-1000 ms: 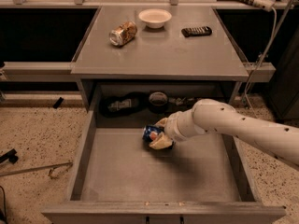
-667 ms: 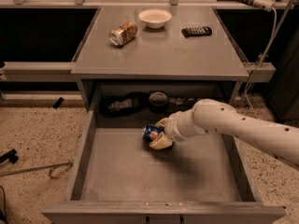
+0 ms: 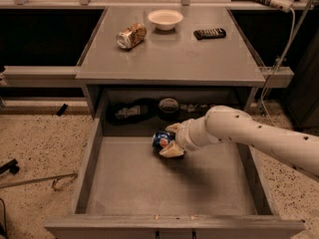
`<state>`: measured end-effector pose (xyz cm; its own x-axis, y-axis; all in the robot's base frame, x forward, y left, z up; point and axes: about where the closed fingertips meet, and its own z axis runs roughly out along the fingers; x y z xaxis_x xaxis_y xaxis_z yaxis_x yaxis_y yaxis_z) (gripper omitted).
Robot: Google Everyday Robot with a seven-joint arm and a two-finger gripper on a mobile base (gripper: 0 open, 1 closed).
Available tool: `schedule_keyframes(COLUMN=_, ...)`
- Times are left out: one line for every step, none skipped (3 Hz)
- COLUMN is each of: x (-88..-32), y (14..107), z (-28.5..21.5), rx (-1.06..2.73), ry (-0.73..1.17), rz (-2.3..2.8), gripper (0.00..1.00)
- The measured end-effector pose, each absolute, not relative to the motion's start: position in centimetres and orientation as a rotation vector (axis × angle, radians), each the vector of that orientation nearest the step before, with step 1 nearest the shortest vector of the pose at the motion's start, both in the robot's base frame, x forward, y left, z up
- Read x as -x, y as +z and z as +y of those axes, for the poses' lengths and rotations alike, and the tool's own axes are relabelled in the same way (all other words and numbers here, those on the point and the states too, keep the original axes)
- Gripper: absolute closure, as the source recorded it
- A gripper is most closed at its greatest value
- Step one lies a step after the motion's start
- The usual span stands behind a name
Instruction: Place pepsi can into top drawer
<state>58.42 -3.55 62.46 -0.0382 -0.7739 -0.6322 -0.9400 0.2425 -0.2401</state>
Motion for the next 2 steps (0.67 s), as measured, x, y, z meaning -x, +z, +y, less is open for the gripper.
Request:
schedule_keyframes(x=-58.42, y=62.46, z=-3.55, rx=1.569, ry=0.316, rz=1.847, gripper=0.0)
schedule_keyframes(x=-58.42, y=62.46, z=-3.55, rx=1.569, ry=0.316, rz=1.847, gripper=0.0)
